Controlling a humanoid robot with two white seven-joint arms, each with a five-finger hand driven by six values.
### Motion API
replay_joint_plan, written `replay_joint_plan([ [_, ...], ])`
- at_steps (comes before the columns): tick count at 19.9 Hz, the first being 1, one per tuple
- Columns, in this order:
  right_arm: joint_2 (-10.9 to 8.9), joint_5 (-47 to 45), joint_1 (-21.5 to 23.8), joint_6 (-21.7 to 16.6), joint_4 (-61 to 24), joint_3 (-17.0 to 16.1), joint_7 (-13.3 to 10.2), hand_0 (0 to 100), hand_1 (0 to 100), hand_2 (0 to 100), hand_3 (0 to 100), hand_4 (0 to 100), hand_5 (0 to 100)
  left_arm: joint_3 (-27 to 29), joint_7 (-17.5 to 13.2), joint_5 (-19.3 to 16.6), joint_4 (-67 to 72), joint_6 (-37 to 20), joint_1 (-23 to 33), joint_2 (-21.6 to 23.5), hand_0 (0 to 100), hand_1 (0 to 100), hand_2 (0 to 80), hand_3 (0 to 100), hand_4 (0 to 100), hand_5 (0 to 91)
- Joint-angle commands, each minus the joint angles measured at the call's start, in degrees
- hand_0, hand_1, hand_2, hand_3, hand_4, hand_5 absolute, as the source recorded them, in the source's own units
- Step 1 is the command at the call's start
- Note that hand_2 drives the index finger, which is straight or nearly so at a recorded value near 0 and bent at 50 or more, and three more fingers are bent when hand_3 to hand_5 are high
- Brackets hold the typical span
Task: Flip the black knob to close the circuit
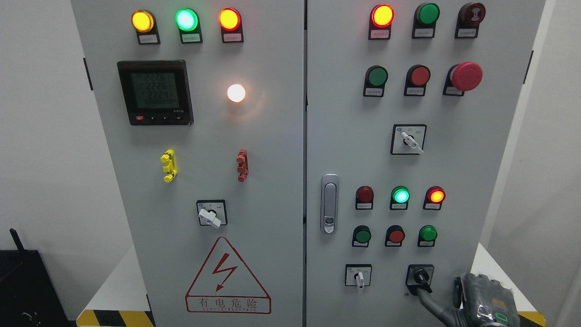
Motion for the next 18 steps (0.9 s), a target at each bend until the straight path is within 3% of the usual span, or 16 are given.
replay_joint_plan([
  [1, -0.55, -0.61, 0.22, 0.11, -1.11, -0.43, -0.09, 0, 15, 87, 100, 82, 92, 0.62, -0.02, 0.44, -1.93, 0.0, 1.93, -0.03, 0, 0, 0.0, 5, 3, 0.0],
  [8, 2.61, 0.01, 3.82, 0.03, -3.66, 1.6, -1.41, 0, 15, 87, 100, 82, 92, 0.62, -0.02, 0.44, -1.93, 0.0, 1.93, -0.03, 0, 0, 0.0, 5, 3, 0.0],
  [18, 2.7, -0.61, 6.28, 1.61, -5.42, 3.09, -2.02, 0, 15, 87, 100, 82, 92, 0.62, -0.02, 0.44, -1.93, 0.0, 1.93, -0.03, 0, 0, 0.0, 5, 3, 0.0],
])
